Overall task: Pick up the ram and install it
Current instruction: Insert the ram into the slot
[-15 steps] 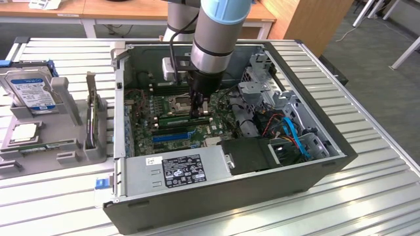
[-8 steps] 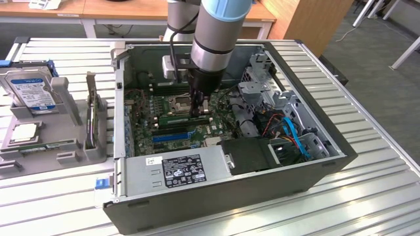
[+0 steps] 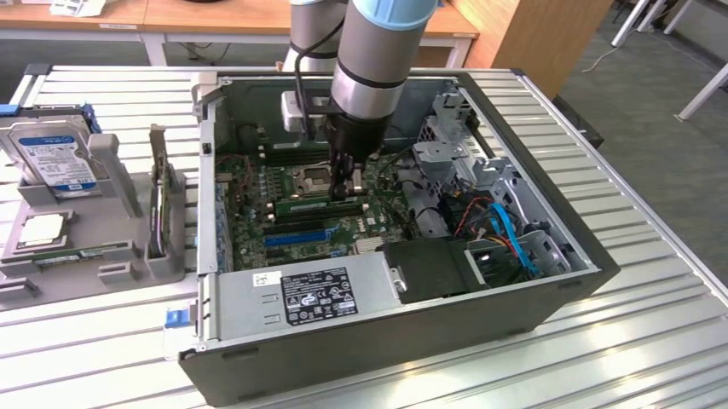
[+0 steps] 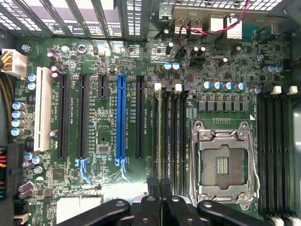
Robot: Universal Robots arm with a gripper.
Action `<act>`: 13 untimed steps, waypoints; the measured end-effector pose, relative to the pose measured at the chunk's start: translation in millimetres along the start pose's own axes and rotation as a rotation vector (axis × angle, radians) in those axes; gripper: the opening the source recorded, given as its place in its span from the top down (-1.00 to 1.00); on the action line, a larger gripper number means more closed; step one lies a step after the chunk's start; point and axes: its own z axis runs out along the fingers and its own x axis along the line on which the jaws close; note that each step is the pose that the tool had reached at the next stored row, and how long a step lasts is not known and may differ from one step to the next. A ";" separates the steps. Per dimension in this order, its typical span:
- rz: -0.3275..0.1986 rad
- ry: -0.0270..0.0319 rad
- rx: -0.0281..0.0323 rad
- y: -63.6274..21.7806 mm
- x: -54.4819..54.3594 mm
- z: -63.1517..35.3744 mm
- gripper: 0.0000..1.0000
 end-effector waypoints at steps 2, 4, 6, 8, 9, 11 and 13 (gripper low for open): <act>0.000 0.0002 -0.0010 -0.3 0.0 -0.1 0.76; 0.001 0.0005 -0.0067 -1.4 0.1 -0.3 0.76; 0.001 0.0005 -0.0105 -2.1 0.0 -0.3 0.76; 0.001 0.0005 -0.0145 -2.9 0.0 -0.3 0.76; 0.001 0.0005 -0.0173 -3.5 0.0 -0.3 0.76; 0.002 0.0005 -0.0260 -5.6 0.0 -0.4 0.76; 0.003 0.0007 -0.0359 -7.7 0.0 -0.6 0.76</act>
